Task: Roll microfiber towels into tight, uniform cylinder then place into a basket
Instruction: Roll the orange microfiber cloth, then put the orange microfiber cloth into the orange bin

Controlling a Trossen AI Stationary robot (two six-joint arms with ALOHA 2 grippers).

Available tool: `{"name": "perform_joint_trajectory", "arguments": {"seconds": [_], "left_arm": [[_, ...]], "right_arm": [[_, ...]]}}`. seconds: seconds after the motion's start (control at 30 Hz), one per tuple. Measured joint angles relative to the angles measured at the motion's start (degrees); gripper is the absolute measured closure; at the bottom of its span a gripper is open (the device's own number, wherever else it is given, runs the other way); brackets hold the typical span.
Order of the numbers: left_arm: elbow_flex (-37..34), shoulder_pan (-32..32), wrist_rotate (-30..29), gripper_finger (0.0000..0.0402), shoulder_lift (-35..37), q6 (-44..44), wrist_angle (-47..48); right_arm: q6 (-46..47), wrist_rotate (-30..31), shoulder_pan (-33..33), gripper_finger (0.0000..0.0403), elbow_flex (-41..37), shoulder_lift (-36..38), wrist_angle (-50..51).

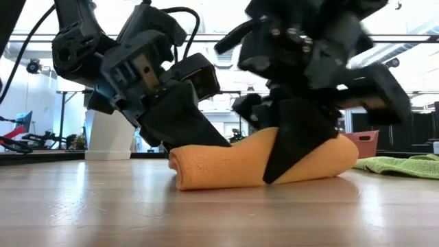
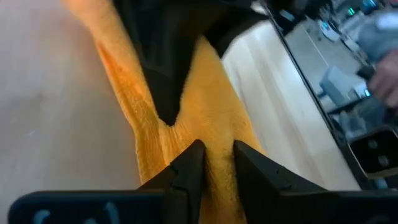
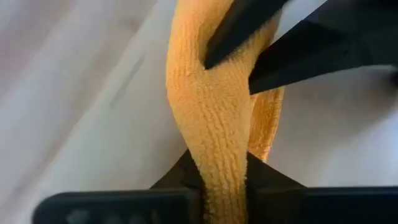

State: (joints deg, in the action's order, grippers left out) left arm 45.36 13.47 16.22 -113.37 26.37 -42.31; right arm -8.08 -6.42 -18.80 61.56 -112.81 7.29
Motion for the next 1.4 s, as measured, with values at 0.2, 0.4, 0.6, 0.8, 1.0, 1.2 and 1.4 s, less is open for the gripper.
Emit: {"name": "perform_joint_trajectory", "arguments": {"seconds": [0.2, 0.4, 0.6, 0.8, 1.0, 1.2, 1.4], "left_arm": [[-0.4, 0.7, -1.0, 0.0327, 3.6, -11.2, 5.1], [-0.7, 2.4, -11.6, 0.0327, 9.6, -17.1, 16.0], [-0.7, 4.0, -21.9, 0.0327, 15.8, -17.9, 24.0], [-0.5, 5.9, -29.8, 0.0327, 20.2, -17.8, 23.6], [-0.6, 5.6, -32.4, 0.0327, 23.8, -23.6, 23.7], [-0.5, 2.7, -41.4, 0.0326, 28.6, -30.2, 23.5], [-0.6, 0.1, -44.1, 0.0326, 30.1, -25.3, 20.1]], "right_arm": [[7.3, -17.9, 4.2, 0.0371, -0.3, -0.2, 0.5], [8.5, -18.9, 5.2, 0.0372, -1.4, -0.1, 0.0], [7.8, -18.4, 5.6, 0.0378, -1.5, 0.2, 0.3], [6.7, -16.1, 8.9, 0.0379, -1.9, 4.9, 8.1], [0.4, -6.3, 13.5, 0.038, -1.8, 16.1, 18.8], [-5.6, 0.6, 22.6, 0.038, -1.8, 28.6, 28.2], [-13.6, 15.4, 31.8, 0.038, -1.9, 39.6, 35.8]]}}
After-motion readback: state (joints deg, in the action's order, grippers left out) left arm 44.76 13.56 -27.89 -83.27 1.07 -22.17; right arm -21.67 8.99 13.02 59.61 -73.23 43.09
